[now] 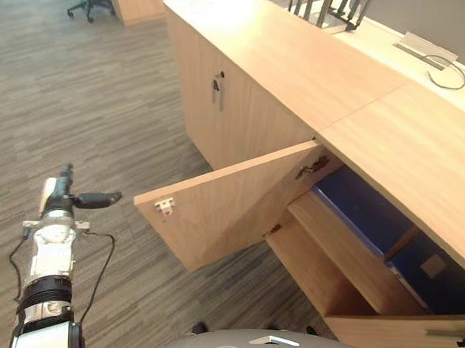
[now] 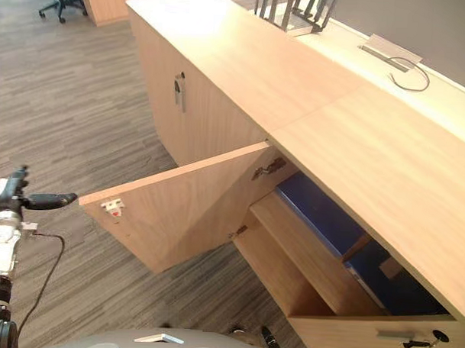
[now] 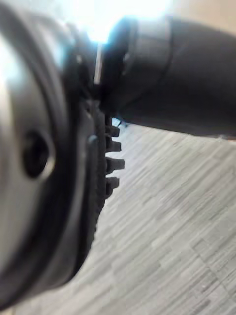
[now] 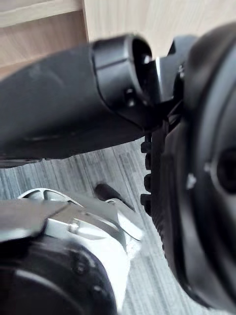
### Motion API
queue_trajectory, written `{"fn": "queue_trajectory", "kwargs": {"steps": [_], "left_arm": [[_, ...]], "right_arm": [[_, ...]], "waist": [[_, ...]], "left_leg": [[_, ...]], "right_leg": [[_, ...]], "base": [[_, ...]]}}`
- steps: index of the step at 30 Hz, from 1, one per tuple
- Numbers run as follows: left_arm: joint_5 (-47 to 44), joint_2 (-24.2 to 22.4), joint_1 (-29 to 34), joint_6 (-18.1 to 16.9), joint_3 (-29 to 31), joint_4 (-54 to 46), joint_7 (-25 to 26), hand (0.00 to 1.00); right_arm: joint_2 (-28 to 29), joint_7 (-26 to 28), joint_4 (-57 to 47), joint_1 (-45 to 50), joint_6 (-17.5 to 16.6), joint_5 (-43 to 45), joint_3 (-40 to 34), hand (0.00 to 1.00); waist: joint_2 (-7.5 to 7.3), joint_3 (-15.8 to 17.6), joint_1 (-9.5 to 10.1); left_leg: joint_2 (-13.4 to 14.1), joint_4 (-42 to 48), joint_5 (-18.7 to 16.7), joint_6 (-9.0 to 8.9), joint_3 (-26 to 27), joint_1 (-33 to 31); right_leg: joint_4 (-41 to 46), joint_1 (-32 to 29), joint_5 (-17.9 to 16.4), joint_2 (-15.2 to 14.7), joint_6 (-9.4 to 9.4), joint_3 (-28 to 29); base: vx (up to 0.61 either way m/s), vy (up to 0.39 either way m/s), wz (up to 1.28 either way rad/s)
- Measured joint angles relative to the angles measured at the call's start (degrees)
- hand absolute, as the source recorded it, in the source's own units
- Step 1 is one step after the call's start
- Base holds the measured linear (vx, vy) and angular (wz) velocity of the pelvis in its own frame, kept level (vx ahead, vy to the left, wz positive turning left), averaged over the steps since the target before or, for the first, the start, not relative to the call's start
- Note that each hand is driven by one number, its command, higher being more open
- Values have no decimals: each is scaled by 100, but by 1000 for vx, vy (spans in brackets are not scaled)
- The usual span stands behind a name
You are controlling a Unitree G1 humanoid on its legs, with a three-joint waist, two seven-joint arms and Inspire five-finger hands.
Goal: Walk over to the cabinet, pick up the folder, carry it to the office cabinet, place the folder inside the office cabinet, then close the office cabinet door
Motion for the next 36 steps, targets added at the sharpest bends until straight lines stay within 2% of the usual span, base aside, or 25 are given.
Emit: {"fn": "queue_trajectory", "kwargs": {"steps": [2, 4, 5, 7, 10, 11, 14, 18, 19, 23, 29, 30, 32, 36], "left_arm": [[406, -1, -77, -43, -637, -193, -132, 100], [885, 12, -240, -155, -1241, -269, -211, 100], [1360, 382, -214, -406, -1733, -275, -289, 100], [1619, 491, -220, -493, -2083, -307, -275, 100], [1940, 816, -215, -925, -3068, -328, -306, 100], [2138, 951, -215, -1201, -3756, -329, -314, 100], [2270, 948, -213, -1462, -4482, -359, -415, 100], [2294, 797, -106, -1635, -5252, -739, -728, 100], [2291, 577, -100, -1635, -5317, -754, -830, 100], [2088, 227, 51, -1553, -5236, -810, -947, 100], [1753, -422, 570, -1503, -5103, -1066, -1211, 100], [1746, -457, 625, -1484, -5085, -1120, -1228, 100], [1600, -470, 758, -1437, -4875, -1138, -1266, 100], [1584, -536, 816, -1340, -4827, -1138, -1325, 100]], "right_arm": [[-60, 74, -79, -13, -4, 19, 1, 100], [-63, 72, -62, 0, 6, 18, 2, 100], [-38, 73, -57, 41, 1, 17, 0, 100], [-37, 69, -61, 76, -3, 16, -2, 100], [-37, 58, -56, 121, -11, 12, -1, 100], [8, 55, -47, 149, -21, 9, 1, 100], [31, 60, -44, 248, -26, -239, 1, 100], [32, 64, 32, 382, -10, -959, -134, 100], [24, 70, 37, 468, 6, -1163, -239, 100], [13, 70, 48, 591, 90, -1393, -658, 100], [-252, 213, 213, 758, 247, -1892, -1957, 100], [-253, 222, 214, 761, 251, -1909, -2040, 100], [-260, 297, 259, 816, 266, -2020, -2217, 100], [-260, 322, 271, 905, 289, -2019, -2381, 100]], "waist": [[131, -5, -15], [130, -4, -53], [101, 7, -94], [94, 7, -115], [-5, 18, -141], [-87, 12, -178], [-111, 9, -188], [-156, 0, -361], [-164, -2, -410], [-169, -4, -507], [-180, -12, -797], [-199, -24, -760], [-250, -12, -820], [-200, -37, -876]], "left_leg": [[67, -2, -3, -59, 152, 2], [97, -3, -16, -101, 265, 54], [104, -2, -41, -138, 369, 97], [92, -1, -46, -141, 420, 96], [36, 0, -82, -142, 576, 93], [-10, 0, -117, -124, 667, 95], [-53, 1, -132, -112, 777, 86], [-143, 1, -171, -43, 962, 78], [-167, 1, -177, -28, 1007, 81], [-175, 1, -182, -21, 1093, 76], [-139, 6, -222, -25, 1201, 90], [-124, 13, -225, -27, 1267, 86], [-66, 165, -282, -52, 1332, 56], [-21, 288, -433, -94, 1364, 59]], "right_leg": [[-10, -31, -2, 75, -10, 160], [-11, -39, -15, 107, -52, 243], [-16, -46, -17, 119, -81, 312], [-12, -80, 13, 110, -125, 328], [8, -201, 89, 63, -111, 452], [10, -244, 129, 26, -83, 493], [43, -326, 234, -19, -32, 567], [49, -411, 297, -68, 55, 629], [48, -429, 301, -109, 61, 644], [55, -491, 310, -107, 76, 767], [69, -542, 313, -60, 81, 867], [75, -597, 330, -37, 108, 913], [75, -595, 332, -19, 112, 940], [83, -586, 332, -5, 111, 1004]], "base": [[21, -101, -38], [-20, -83, -35], [-43, -62, -35], [-47, -14, -21], [-106, 43, -23], [-98, 47, -25], [-101, 55, -21], [-70, 25, -27], [-65, 19, -29], [-42, 1, -16], [-11, -10, -10], [-14, -14, -35], [-25, -39, -22], [-44, -13, -5]]}}
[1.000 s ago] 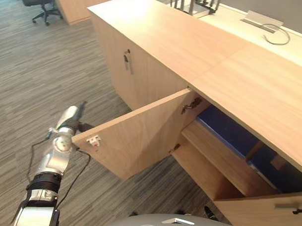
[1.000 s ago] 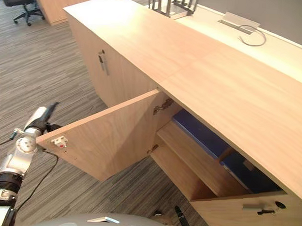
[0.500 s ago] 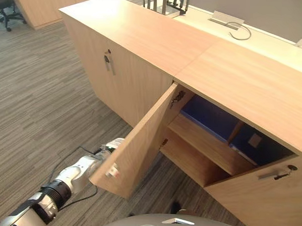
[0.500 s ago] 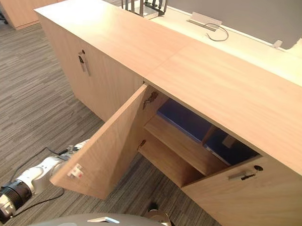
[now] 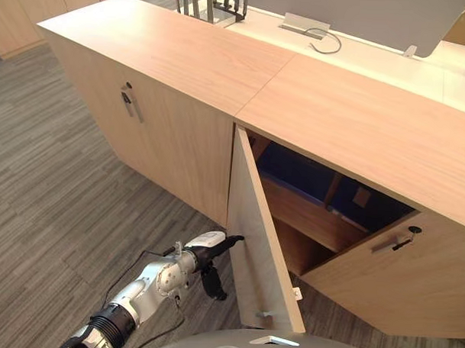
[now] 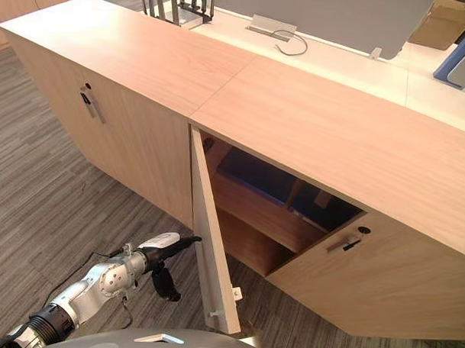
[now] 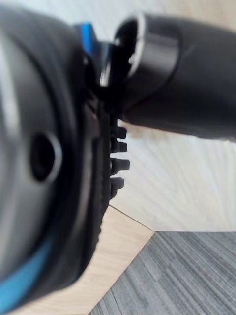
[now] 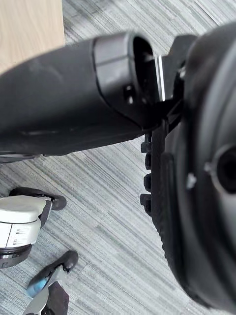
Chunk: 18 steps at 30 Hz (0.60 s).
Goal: Walk over to the cabinet, pick up the folder, carry it to the office cabinet, place the folder inside the office cabinet, then close the office cabinet door
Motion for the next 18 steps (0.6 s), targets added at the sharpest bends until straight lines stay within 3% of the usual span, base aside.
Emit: {"fn": "queue_trajectory", "kwargs": {"steps": [3, 9, 15, 17, 18], "left_arm": [[-35, -63, 150, 9, 124, 0, -7, 100], [-202, -87, 156, 105, 143, 18, -27, 100], [-218, -141, 40, 288, 115, 39, -18, 100], [-218, -172, -79, 376, 30, 61, -24, 100], [-219, -177, -100, 377, 20, 71, 8, 100]], "right_arm": [[20, 33, 0, 4, 14, 3, -13, 100], [85, 36, -9, -6, 88, 13, 27, 100], [143, 58, -289, 87, 91, 23, 980, 100], [223, 137, -557, 278, 66, 29, 1428, 100], [272, 133, -669, 358, 27, 30, 1497, 100]], "waist": [[20, -18, -88], [-8, 0, -66], [-75, 43, -3], [-74, 73, 47], [-5, 135, 79]], "left_leg": [[-1, 15, -17, -2, 54, 18], [19, 189, -75, 64, 229, 20], [29, 396, -261, 169, 532, 26], [101, 529, -332, 216, 689, 11], [180, 620, -403, 235, 809, -5]], "right_leg": [[2, -2, 0, 5, 0, 77], [81, -38, 3, 0, 3, 242], [496, -314, 45, -60, 72, 407], [599, -429, 173, -73, 261, 240], [601, -453, 225, -92, 287, -160]], "base": [[-40, -3, -8], [-29, -4, -14], [-74, 16, -26], [-121, 27, -28], [-101, 15, -33]]}}
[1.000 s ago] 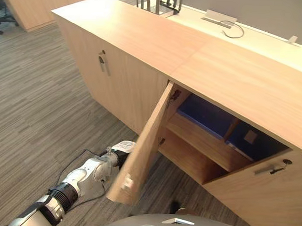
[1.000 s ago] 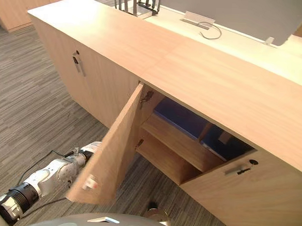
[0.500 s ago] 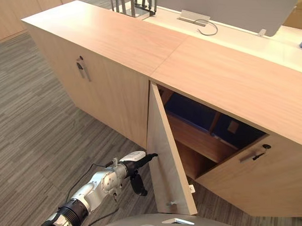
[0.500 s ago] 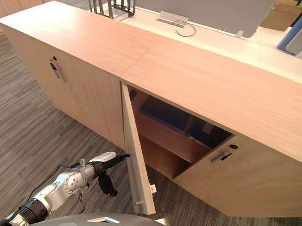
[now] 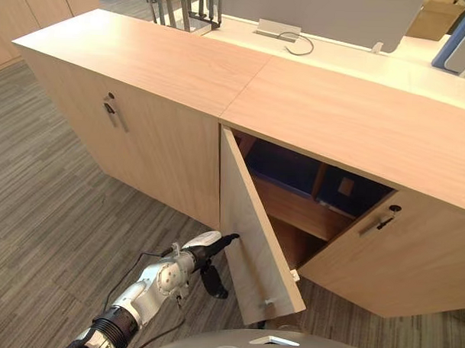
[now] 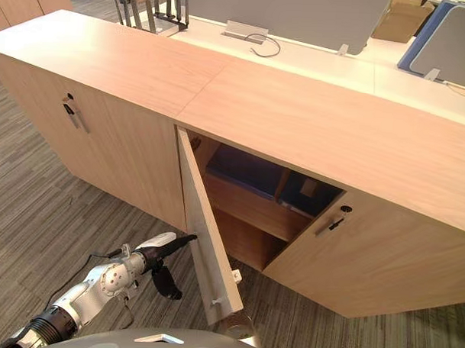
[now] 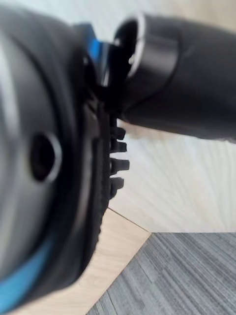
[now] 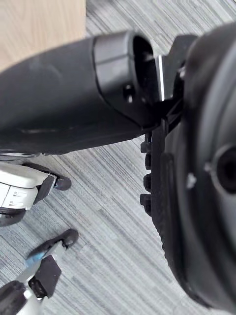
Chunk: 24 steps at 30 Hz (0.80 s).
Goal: Walk over to the cabinet, pick up the folder, carry it to the office cabinet, place the folder inside the office cabinet, then close the office cabinet door
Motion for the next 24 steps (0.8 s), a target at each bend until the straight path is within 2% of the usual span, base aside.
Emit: {"fn": "queue_trajectory", "kwargs": {"steps": [1, 2, 3, 4, 6, 7, 8, 9, 10, 12, 13, 16, 21, 24], "left_arm": [[-1, -9, 3, 0, -3, 2, 10, 100], [-30, -31, 1, 3, -3, 2, 15, 100], [-49, -40, 0, 3, -3, 2, 13, 100], [-167, -53, -1, 3, -10, 2, 2, 100], [-273, -54, -9, 3, -16, 2, -1, 100], [-356, -60, -27, 3, -19, 3, -3, 100], [-422, -60, -27, 3, -23, 3, -6, 100], [-464, -71, -28, 4, -23, 3, -14, 100], [-464, -188, -39, 5, 21, 22, -13, 100], [-466, -412, -39, 5, 31, 26, -41, 100], [-472, -545, -31, 4, 26, 30, -92, 100], [-603, -859, -31, 4, -10, 189, -124, 100], [-951, -1167, -38, 31, -215, 272, -113, 100], [-1253, -1189, -42, 30, -205, 434, -117, 100]], "right_arm": [[9, -4, -26, 25, -1, 0, 1, 100], [8, -50, -41, 31, 22, 44, 39, 100], [9, -80, -39, 31, 20, 58, 108, 100], [38, -133, 3, 17, 42, 178, 146, 100], [60, -146, 156, -49, 54, 194, 135, 100], [57, -163, 348, -152, 63, 196, 140, 100], [59, -173, 432, -203, 66, 196, 142, 100], [63, -171, 586, -300, 71, 194, 142, 100], [31, -169, 660, -457, 69, 192, 142, 100], [-55, -197, 660, -586, 38, 197, 156, 100], [-175, -244, 714, -578, 55, 154, 336, 100], [-356, -299, 758, -596, 46, 163, 788, 100], [-394, -400, 787, -598, -50, 219, 1205, 100], [-406, -431, 855, -589, -94, 266, 1413, 100]], "waist": [[6, 5, 30], [102, 5, 93], [172, 0, 121], [249, 8, 161], [197, -17, 160], [98, -18, 165], [45, -30, 169], [-108, -91, 173], [-108, -93, 179], [-61, -111, 207], [-38, -123, 256], [11, -156, 300], [-35, -202, 280], [-115, -259, 272]], "left_leg": [[48, 21, -24, 9, 93, -4], [204, 70, -50, 39, 333, -26], [282, 72, -56, 46, 427, -28], [448, 77, -24, -10, 616, -34], [491, 122, 1, -33, 768, -71], [475, 197, 1, -34, 904, -82], [457, 223, 0, -36, 957, -80], [400, 292, -11, -54, 1096, -73], [412, 339, -15, -69, 1229, -55], [397, 399, -20, -80, 1412, 8], [435, 468, -37, -108, 1489, 87], [571, 600, -83, -179, 1563, 316], [661, 856, -85, -179, 1545, 429], [747, 1183, -93, -186, 1510, 421]], "right_leg": [[80, -33, -74, -42, -108, -317], [532, -138, -361, -231, -542, -1282], [750, -167, -446, -306, -667, -1592], [1208, -144, -563, -506, -807, -2124], [1435, -87, -560, -744, -803, -2442], [1410, 74, -545, -920, -809, -2656], [1332, 166, -513, -972, -807, -2758], [968, 363, -332, -978, -700, -2839], [499, 466, -352, -785, -684, -2924], [-160, 619, -315, -553, -630, -2716], [-444, 720, -225, -426, -509, -2496], [-537, 751, -214, -284, -491, -2051], [-537, 746, -214, -239, -491, -1726], [-536, 769, -214, -265, -491, -1654]], "base": [[-111, 16, -67], [-59, 17, -68], [-12, 23, -93], [34, 17, -68], [85, -50, -62], [114, -113, -54], [127, -167, -62], [130, -254, -67], [124, -256, -71], [96, -180, -79], [95, -137, -90], [69, -72, -85], [16, 18, -41], [-13, 66, -15]]}}
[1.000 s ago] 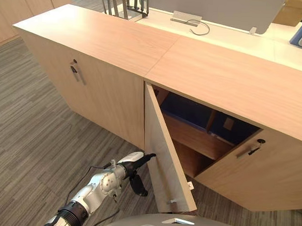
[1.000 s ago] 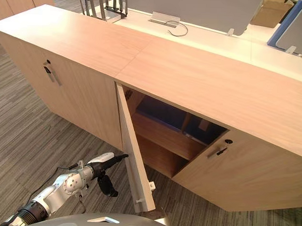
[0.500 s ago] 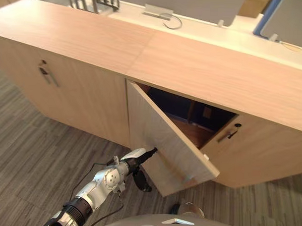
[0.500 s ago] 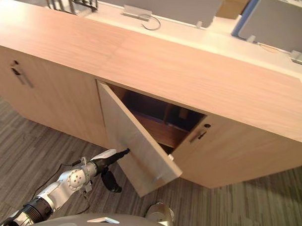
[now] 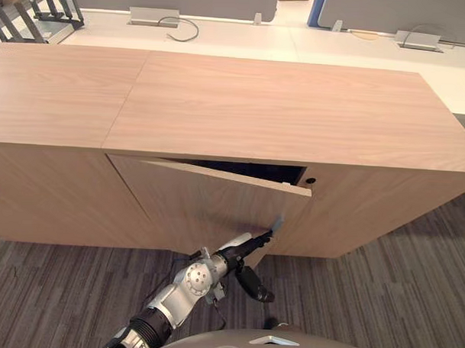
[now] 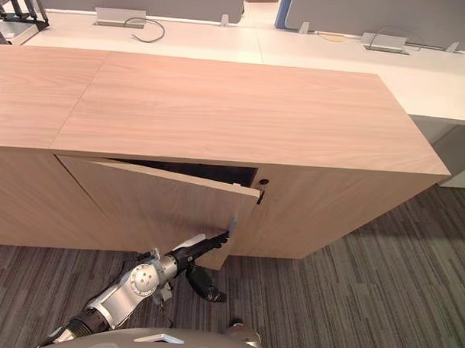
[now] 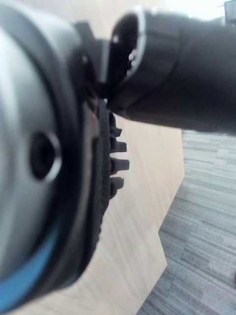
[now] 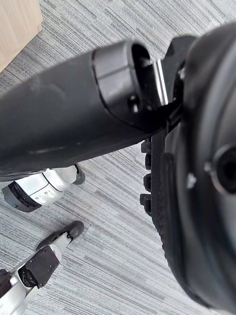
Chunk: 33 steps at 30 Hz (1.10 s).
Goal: Walk over to the cabinet, pick up the folder, carry it to the office cabinet, place the folder inside the office cabinet, then close the office cabinet door
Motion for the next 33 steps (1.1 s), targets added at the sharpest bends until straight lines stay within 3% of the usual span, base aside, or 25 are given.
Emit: {"fn": "queue_trajectory", "kwargs": {"steps": [3, 4, 5, 6, 7, 8, 9, 10, 11, 13, 14, 16, 19, 24, 27, 30, 32, 33], "left_arm": [[-460, -183, -10, -92, 358, 764, -23, 100], [-685, -401, -35, -116, 894, 1393, 36, 100], [-820, -573, -57, -122, 1248, 1749, 101, 100], [-1086, -866, -207, -94, 2046, 2383, 264, 100], [-1499, -1012, -202, -52, 2778, 2673, 464, 100], [-1991, -1057, -100, -47, 3649, 2946, 740, 100], [-2777, -980, -16, 16, 4758, 3310, 1193, 100], [-3356, -743, 66, 51, 5690, 3617, 1515, 100], [-3602, -591, 118, 72, 6056, 3763, 1646, 100], [-4141, -234, 579, 93, 7049, 3985, 1885, 100], [-4129, -222, 684, 90, 7217, 3985, 1890, 100], [-3899, -293, 1004, 107, 7693, 4084, 1862, 100], [-3532, -607, 1253, 185, 8331, 4212, 1779, 100], [-3461, -1222, 1432, 327, 8594, 4375, 1712, 100], [-3419, -1290, 1441, 330, 8250, 4317, 1657, 100], [-3160, -1233, 1445, 301, 7311, 4024, 1734, 100], [-3000, -1112, 1424, 286, 6491, 3825, 1855, 100], [-2976, -1052, 1418, 272, 5925, 3600, 1935, 100]], "right_arm": [[-2, -102, 26, 11, -21, 0, 190, 100], [55, -115, 20, -29, -49, 5, 294, 100], [63, -140, 17, -42, -61, 7, 346, 100], [4, -207, 25, -57, -66, 20, 440, 100], [-101, -235, 27, -19, -68, 118, 516, 100], [-123, -240, 24, -18, -70, 124, 697, 100], [-51, -237, 36, -21, -75, 159, 831, 100], [15, -234, 88, 8, -84, 231, 813, 100], [40, -234, 100, 20, -77, 234, 799, 100], [14, -234, 215, 17, -91, 232, 576, 100], [-1, -235, 246, 12, -98, 232, 524, 100], [-42, -243, 258, -21, -124, 234, 460, 100], [-122, -264, 278, -16, -175, 227, 425, 100], [-15, -310, 366, -9, -225, 362, 423, 100], [6, -312, 345, 0, -231, 368, 602, 100], [-59, -336, 136, 0, -232, 355, 965, 100], [-226, -336, 69, -36, -243, 353, 1426, 100], [-344, -346, 14, -101, -250, 348, 1718, 100]], "waist": [[-83, -79, -41], [-228, -43, -31], [-237, -36, -9], [-178, -35, 28], [-130, 36, 81], [-127, 32, 144], [-215, -16, 133], [-250, -9, 136], [-255, -4, 133], [-178, 43, 165], [-134, 69, 209], [41, 174, 319], [140, 176, 368], [113, 182, 375], [103, 189, 375], [195, 303, 425], [303, 386, 511], [373, 447, 546]], "left_leg": [[221, 643, -2, -3, -141, -24], [510, 1365, -261, -89, -222, -235], [497, 1303, -584, -136, -324, -371], [306, 359, -536, 4, -441, -608], [256, -55, 35, -117, -593, -631], [224, -3, 50, -125, -567, -567], [257, 119, 30, -91, -558, -536], [299, 215, 8, -66, -564, -515], [303, 238, -3, -76, -567, -496], [315, 293, -25, -104, -542, -469], [336, 295, -27, -108, -540, -459], [404, 303, -28, -117, -535, -377], [529, 386, -28, -129, -536, -368], [723, 381, 30, -299, -498, -298], [866, 403, 30, -307, -489, -286], [990, 612, 79, -295, -633, -325], [1025, 936, 103, -250, -1484, -632], [1038, 1315, 127, -214, -2274, -952]], "right_leg": [[-9, 157, 2, -60, -1, 6], [-18, 237, 15, -157, -12, 21], [-16, 251, 14, -224, -13, 32], [19, 251, 25, -317, 12, -24], [98, 265, -9, -296, 76, -42], [95, 280, -54, -323, 175, -32], [-6, 326, -47, -297, 190, -9], [-218, 479, 15, -193, 219, 23], [-313, 545, 63, -139, 238, -1], [-500, 695, 79, -89, 255, -37], [-502, 704, 79, -71, 255, -44], [-500, 813, 75, 21, 251, -94], [-508, 885, 2, 113, 218, -152], [-498, 878, -187, 259, 193, -24], [-503, 855, -261, 381, 160, 28], [-499, 823, -279, 465, 121, 181], [-485, 720, -272, 535, 78, 433], [-463, 639, -248, 575, 42, 596]], "base": [[-8, 78, -7], [-14, 87, 1], [-67, 176, 27], [-107, 195, 29], [-103, 194, 10], [-68, 140, -18], [-36, 68, -22], [-27, 5, -8], [-19, -69, -8], [-4, -31, -1], [-5, 7, 7], [-30, 8, 8], [-56, -25, 9], [-121, -34, -9], [-158, -25, -12], [-101, -9, -11], [-119, 4, -19], [-127, 18, -22]]}}
